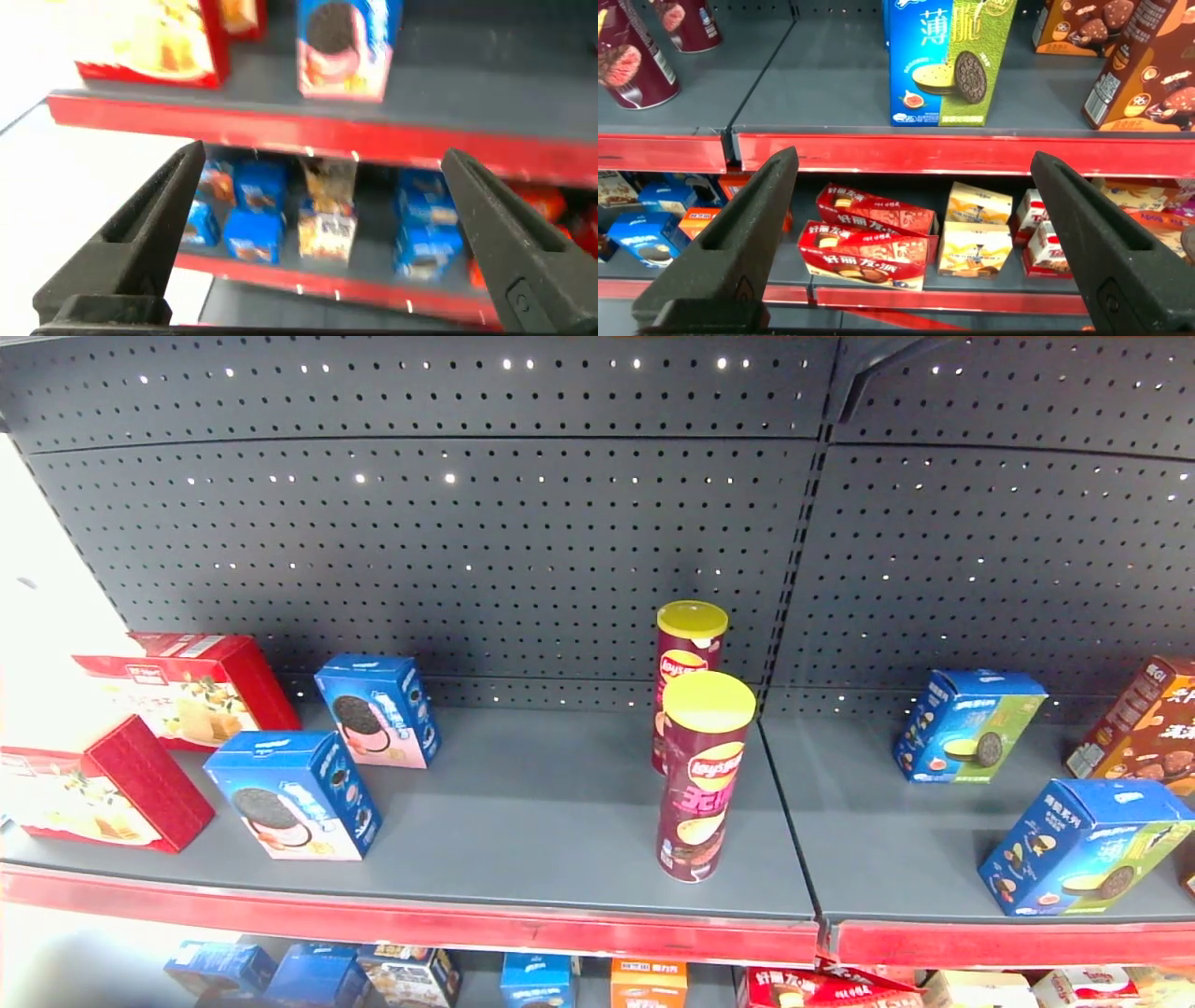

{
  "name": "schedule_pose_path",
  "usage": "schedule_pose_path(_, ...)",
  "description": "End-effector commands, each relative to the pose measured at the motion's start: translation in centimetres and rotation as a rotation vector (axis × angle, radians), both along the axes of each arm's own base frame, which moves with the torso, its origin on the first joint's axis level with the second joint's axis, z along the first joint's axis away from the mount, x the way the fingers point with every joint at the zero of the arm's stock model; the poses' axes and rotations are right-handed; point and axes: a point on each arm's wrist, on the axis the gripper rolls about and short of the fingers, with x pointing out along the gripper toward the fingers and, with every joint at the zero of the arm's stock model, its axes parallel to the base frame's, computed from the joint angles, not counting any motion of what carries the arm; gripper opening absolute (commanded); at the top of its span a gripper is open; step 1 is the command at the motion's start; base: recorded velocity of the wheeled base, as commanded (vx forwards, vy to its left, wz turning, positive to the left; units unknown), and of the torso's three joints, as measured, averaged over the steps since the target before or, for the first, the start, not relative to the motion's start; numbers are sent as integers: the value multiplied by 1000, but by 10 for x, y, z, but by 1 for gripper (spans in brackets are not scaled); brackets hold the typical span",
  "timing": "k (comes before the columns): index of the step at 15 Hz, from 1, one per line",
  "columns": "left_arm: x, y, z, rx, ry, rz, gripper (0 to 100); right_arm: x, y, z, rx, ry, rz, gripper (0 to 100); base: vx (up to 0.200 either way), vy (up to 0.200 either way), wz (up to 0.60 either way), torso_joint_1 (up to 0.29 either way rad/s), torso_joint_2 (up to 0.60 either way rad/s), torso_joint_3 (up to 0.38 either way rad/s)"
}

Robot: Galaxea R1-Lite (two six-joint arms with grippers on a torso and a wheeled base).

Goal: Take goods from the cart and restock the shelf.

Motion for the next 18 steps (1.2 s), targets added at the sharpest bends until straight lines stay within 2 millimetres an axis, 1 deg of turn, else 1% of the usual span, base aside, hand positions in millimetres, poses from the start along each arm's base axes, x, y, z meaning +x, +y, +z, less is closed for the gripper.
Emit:
schedule_pose_path(1, 1, 0, -8, -6, 30, -19, 100, 0, 0, 0, 0, 0, 0, 100, 0, 0, 0, 0, 0, 0)
schedule_pose_path(3, 1, -1, -7, -14, 28, -54, 100, 0, 0, 0, 0, 0, 0, 100, 0, 0, 0, 0, 0, 0)
schedule_pose_path(16, 1, -1, -7, -16, 28, -53, 100, 0, 0, 0, -4, 1, 3, 100, 0, 0, 0, 0, 0, 0)
schedule_pose_path(17, 1, -1, -7, -16, 28, -53, 100, 0, 0, 0, -7, 2, 8, 100, 0, 0, 0, 0, 0, 0)
schedule_pose_path(18, 1, -1, -7, -16, 28, -53, 100, 0, 1, 0, 4, -2, 58, 100, 0, 0, 0, 0, 0, 0)
